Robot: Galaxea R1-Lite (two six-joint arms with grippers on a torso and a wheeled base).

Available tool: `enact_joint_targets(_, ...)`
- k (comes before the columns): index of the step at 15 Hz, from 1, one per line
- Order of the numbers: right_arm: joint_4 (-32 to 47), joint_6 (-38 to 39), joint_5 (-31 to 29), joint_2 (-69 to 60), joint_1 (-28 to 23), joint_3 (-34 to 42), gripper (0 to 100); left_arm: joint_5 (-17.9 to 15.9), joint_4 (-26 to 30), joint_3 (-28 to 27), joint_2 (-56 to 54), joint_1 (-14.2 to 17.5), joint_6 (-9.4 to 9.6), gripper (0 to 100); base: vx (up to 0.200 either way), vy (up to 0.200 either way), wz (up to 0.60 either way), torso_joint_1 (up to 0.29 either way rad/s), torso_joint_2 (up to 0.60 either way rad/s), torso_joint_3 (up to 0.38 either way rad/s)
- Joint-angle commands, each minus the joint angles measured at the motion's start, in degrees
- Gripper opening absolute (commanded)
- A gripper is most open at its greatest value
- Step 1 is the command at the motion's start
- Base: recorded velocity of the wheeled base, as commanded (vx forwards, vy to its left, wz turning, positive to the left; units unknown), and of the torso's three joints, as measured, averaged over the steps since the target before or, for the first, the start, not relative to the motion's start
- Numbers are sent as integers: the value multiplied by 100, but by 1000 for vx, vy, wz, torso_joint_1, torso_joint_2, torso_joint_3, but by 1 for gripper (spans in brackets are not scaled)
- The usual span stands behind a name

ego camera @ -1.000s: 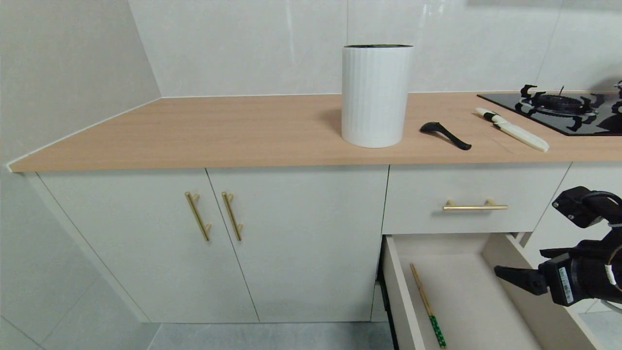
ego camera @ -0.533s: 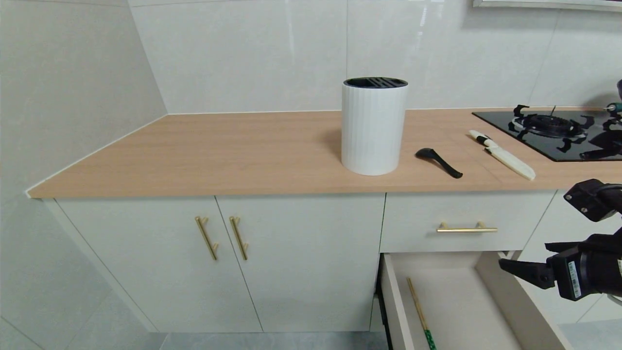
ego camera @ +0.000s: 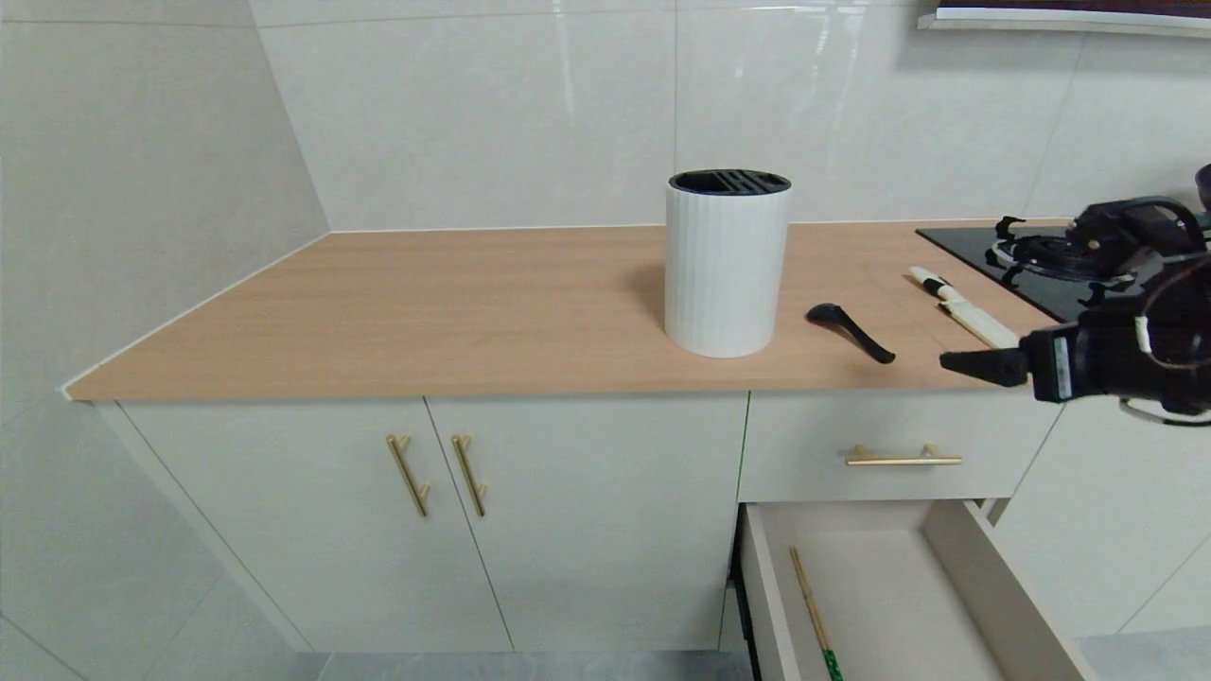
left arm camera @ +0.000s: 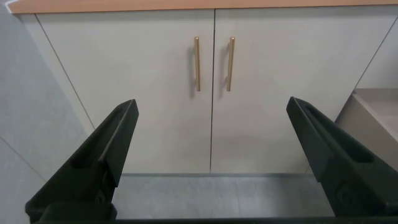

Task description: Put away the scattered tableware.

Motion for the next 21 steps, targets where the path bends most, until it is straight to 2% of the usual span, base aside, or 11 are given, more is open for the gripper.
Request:
enact_joint_targets(1,325,-203,313,1413,-175,-1363,100,2,-1,0,9,-4,0,100,0,0,0,0,0,0)
enact_joint_targets(3,668,-291,533,2151,-184,-2338,100,2,-1,0,9,5,0,100,0,0,0,0,0,0)
enact_joint_targets(8,949,-344,568,3047,-175,-3358,100,2,-1,0,9,-4,0,100,0,0,0,0,0,0)
enact_joint_targets(12,949,-335,559,3372,-140,-3613,100,2,-1,0,9,5,0,100,0,0,0,0,0,0)
enact_joint_targets(21,941,-326,612,3416,-70,-3569,100,2,-1,0,9,5,0,100,0,0,0,0,0,0)
